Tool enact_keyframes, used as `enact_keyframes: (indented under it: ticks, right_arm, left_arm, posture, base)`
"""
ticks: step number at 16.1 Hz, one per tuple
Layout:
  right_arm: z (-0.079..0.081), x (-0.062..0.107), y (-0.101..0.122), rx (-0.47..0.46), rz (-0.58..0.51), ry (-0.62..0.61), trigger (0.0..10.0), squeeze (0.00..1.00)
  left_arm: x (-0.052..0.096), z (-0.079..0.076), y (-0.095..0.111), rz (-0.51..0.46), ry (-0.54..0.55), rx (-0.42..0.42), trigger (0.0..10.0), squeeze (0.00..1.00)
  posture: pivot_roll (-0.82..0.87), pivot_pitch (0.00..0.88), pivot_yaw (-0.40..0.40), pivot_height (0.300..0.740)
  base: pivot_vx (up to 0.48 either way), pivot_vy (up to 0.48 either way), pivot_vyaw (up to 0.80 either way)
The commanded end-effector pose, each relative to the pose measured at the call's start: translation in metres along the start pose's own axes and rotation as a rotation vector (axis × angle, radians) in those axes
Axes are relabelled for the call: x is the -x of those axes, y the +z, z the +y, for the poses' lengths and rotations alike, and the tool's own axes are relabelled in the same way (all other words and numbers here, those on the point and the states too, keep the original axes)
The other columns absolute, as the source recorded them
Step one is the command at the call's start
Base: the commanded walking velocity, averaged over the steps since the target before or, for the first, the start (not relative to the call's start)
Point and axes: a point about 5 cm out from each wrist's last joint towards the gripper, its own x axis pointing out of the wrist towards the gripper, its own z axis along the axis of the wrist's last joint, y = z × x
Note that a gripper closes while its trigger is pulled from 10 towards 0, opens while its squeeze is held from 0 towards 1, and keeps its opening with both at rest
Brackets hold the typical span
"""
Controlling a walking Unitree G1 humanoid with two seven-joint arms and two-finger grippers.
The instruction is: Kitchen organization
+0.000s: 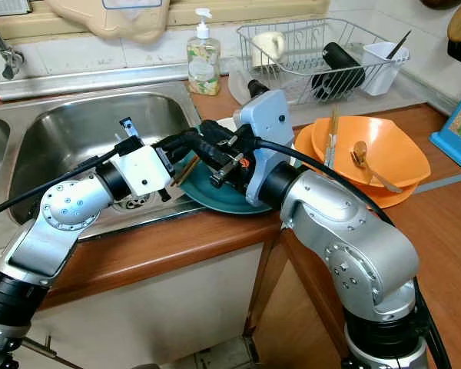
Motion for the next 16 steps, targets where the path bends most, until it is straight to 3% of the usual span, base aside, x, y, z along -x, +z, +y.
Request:
enact_keyframes:
  ticks: [1, 2, 3, 4, 5, 7, 8, 9, 12, 14, 16]
  right_arm:
    - [0.000, -0.001, 0.002, 0.017, 0.002, 0.006, 10.0, 0.00]
    - [0.001, -0.001, 0.002, 0.019, 0.004, 0.004, 10.0, 0.00]
    - [0.001, -0.002, 0.002, 0.017, 0.004, 0.003, 10.0, 0.10]
    - [0.001, -0.002, 0.001, 0.014, 0.003, 0.004, 10.0, 0.10]
    - [0.001, -0.002, 0.002, 0.005, -0.002, 0.004, 10.0, 1.00]
    - [0.000, -0.002, 0.003, 0.026, -0.005, -0.012, 10.0, 1.00]
    - [-0.001, -0.002, 0.004, 0.040, -0.003, -0.019, 10.0, 0.63]
    - [-0.002, -0.001, 0.004, 0.045, -0.002, -0.023, 10.0, 0.00]
    - [-0.005, 0.003, 0.005, 0.056, -0.001, -0.036, 10.0, 0.00]
    - [-0.004, 0.007, 0.004, 0.063, 0.010, -0.036, 10.0, 0.00]
    - [-0.004, 0.008, 0.003, 0.062, 0.015, -0.033, 10.0, 0.00]
  left_arm:
    - [0.002, 0.006, -0.004, 0.024, 0.018, -0.007, 0.0, 0.00]
    - [0.003, 0.008, -0.005, 0.033, 0.028, -0.012, 0.0, 0.00]
    - [0.003, 0.011, -0.006, 0.043, 0.041, -0.020, 0.0, 0.00]
    - [0.003, 0.012, -0.007, 0.045, 0.046, -0.024, 0.0, 0.00]
    - [0.004, 0.015, -0.007, 0.051, 0.059, -0.031, 0.0, 0.00]
    - [0.006, 0.021, -0.011, 0.073, 0.084, -0.037, 0.0, 0.00]
    - [0.009, 0.024, -0.015, 0.094, 0.107, -0.028, 0.0, 0.00]
    - [0.011, 0.027, -0.018, 0.117, 0.117, -0.030, 0.0, 0.00]
    - [0.020, 0.037, -0.033, 0.209, 0.142, -0.054, 0.0, 0.00]
    - [0.038, 0.048, -0.062, 0.395, 0.147, -0.081, 0.0, 0.00]
    - [0.043, 0.050, -0.070, 0.447, 0.142, -0.087, 0.0, 0.00]
  posture:
    - [-0.09, 0.000, -0.003, 0.740]
    - [-0.09, 0.000, -0.003, 0.740]
    - [-0.09, 0.000, -0.003, 0.740]
    - [-0.09, 0.000, -0.003, 0.740]
    - [-0.09, 0.000, -0.005, 0.740]
    - [-0.09, 0.000, -0.005, 0.740]
    - [-0.09, 0.000, -0.005, 0.740]
    - [-0.09, 0.000, -0.001, 0.740]
    - [-0.09, 0.000, 0.007, 0.740]
    - [-0.09, 0.000, 0.017, 0.740]
    - [-0.09, 0.000, 0.018, 0.740]
  base:
    - [0.000, 0.000, 0.00]
    - [0.000, 0.000, 0.00]
    - [0.000, 0.000, 0.00]
    - [0.000, 0.000, 0.00]
    - [0.000, 0.000, 0.00]
    - [0.000, 0.000, 0.00]
    - [0.000, 0.000, 0.00]
    - [0.000, 0.000, 0.00]
    - [0.000, 0.000, 0.00]
    - [0.000, 0.000, 0.00]
    - [0.000, 0.000, 0.00]
